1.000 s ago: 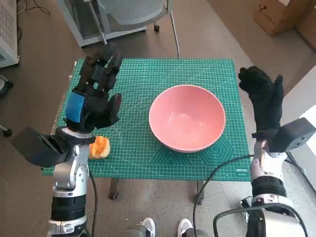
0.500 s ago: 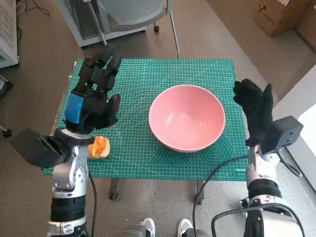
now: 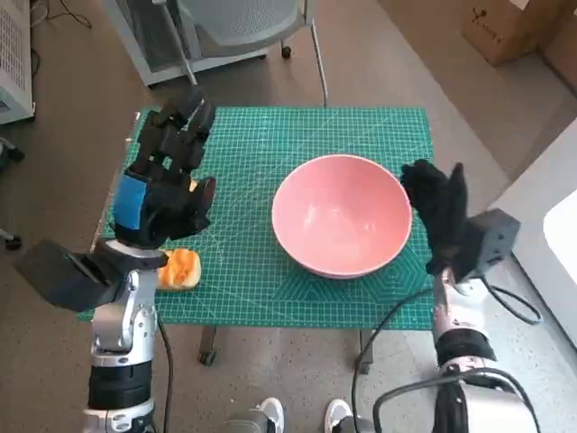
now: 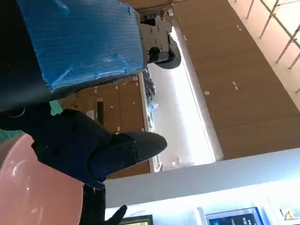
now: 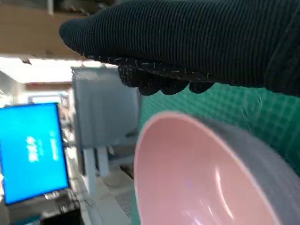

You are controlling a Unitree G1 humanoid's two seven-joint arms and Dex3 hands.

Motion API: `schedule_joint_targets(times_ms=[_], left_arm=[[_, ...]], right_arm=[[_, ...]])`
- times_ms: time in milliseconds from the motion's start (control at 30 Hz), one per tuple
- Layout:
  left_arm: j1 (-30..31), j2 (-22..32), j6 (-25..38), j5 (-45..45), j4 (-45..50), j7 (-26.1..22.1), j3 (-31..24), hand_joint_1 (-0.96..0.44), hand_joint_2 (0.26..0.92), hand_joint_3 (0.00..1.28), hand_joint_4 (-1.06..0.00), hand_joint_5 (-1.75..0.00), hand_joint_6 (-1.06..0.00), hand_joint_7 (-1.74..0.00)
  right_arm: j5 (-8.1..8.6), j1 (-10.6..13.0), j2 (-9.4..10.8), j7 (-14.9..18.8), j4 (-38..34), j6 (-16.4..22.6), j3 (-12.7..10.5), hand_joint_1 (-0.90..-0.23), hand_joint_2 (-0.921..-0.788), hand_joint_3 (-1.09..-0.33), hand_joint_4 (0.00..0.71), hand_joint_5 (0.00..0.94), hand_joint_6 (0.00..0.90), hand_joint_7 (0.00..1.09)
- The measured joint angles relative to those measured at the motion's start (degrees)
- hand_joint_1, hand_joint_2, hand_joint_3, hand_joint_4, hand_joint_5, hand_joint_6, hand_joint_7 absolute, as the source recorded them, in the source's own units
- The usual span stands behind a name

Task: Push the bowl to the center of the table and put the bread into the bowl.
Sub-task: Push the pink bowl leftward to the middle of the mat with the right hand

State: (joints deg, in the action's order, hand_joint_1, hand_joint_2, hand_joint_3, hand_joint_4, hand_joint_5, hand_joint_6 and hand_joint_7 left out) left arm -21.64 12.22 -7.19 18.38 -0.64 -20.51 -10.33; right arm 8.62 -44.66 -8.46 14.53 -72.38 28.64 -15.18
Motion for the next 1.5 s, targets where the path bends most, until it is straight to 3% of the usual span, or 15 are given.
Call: schedule_joint_targets(times_ms=[633, 900, 1500], left_arm=[[2.41, 1.15, -0.01, -0.46, 1.85, 1.35, -1.23, -0.52, 0.837, 0.45, 0.0, -0.23, 0.0, -0.56], [3.3, 1.26, -0.06, -0.5, 2.41, 1.43, -1.64, -0.53, 0.884, 0.36, -0.01, -0.21, 0.0, -0.53], [5.31, 1.85, -0.29, -0.35, 4.23, 2.18, -3.07, -0.57, 0.92, 0.29, -0.04, -0.2, 0.0, -0.54]], right_arm=[[-2.02, -2.76, 4.06, -0.23, -0.02, -1.64, 1.93, -0.51, -0.921, -0.67, 0.194, 0.007, 0.298, 0.01], [-2.24, -4.63, 5.69, -0.79, -0.04, -2.54, 2.08, -0.53, -0.921, -0.665, 0.207, 0.009, 0.307, 0.01], [-2.45, -9.6, 10.53, -0.99, -0.6, -4.61, 3.15, -0.524, -0.921, -0.663, 0.207, 0.005, 0.305, 0.01]])
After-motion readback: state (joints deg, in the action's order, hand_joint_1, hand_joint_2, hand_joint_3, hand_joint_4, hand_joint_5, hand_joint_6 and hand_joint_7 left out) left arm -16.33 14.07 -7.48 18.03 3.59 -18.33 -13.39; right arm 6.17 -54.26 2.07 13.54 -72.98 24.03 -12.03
